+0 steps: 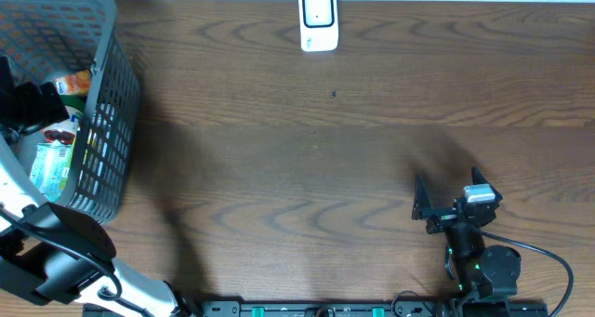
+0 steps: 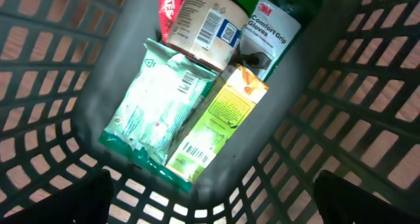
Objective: Scan the item barcode
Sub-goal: 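Move the left gripper over the basket and lower it inside, then grasp the yellow-green tea carton with the left gripper and lift it, then carry the tea carton toward the scanner and set it on the table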
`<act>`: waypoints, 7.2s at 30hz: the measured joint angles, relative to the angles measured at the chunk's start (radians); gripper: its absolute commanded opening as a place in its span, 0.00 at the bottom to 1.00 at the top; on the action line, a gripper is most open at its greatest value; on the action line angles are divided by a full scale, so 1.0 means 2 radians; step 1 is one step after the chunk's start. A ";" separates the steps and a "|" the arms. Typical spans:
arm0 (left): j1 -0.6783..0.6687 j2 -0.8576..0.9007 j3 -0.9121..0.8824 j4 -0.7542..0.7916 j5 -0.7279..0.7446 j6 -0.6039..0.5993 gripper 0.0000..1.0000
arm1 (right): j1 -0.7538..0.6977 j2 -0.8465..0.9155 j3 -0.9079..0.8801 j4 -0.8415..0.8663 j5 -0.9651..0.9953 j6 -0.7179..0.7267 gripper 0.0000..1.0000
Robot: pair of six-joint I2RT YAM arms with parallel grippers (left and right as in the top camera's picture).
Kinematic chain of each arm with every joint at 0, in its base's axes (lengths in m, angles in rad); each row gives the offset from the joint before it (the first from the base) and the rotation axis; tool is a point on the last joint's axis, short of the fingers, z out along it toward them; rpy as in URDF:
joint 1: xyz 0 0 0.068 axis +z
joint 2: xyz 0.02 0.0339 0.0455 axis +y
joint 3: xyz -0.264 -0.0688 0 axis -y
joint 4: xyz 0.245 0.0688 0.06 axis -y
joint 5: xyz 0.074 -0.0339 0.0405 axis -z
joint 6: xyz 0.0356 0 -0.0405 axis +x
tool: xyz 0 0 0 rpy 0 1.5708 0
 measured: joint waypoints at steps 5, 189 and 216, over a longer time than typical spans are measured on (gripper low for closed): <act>0.000 0.017 -0.006 0.002 0.003 0.010 0.98 | 0.000 0.000 0.000 0.000 0.000 0.000 0.99; -0.530 -0.135 -0.060 0.170 -0.016 -0.257 0.39 | 0.000 0.000 0.000 0.000 0.000 0.000 0.99; -0.776 0.163 -0.060 0.376 -0.114 -0.327 0.39 | 0.012 0.000 0.000 0.000 0.000 0.000 0.99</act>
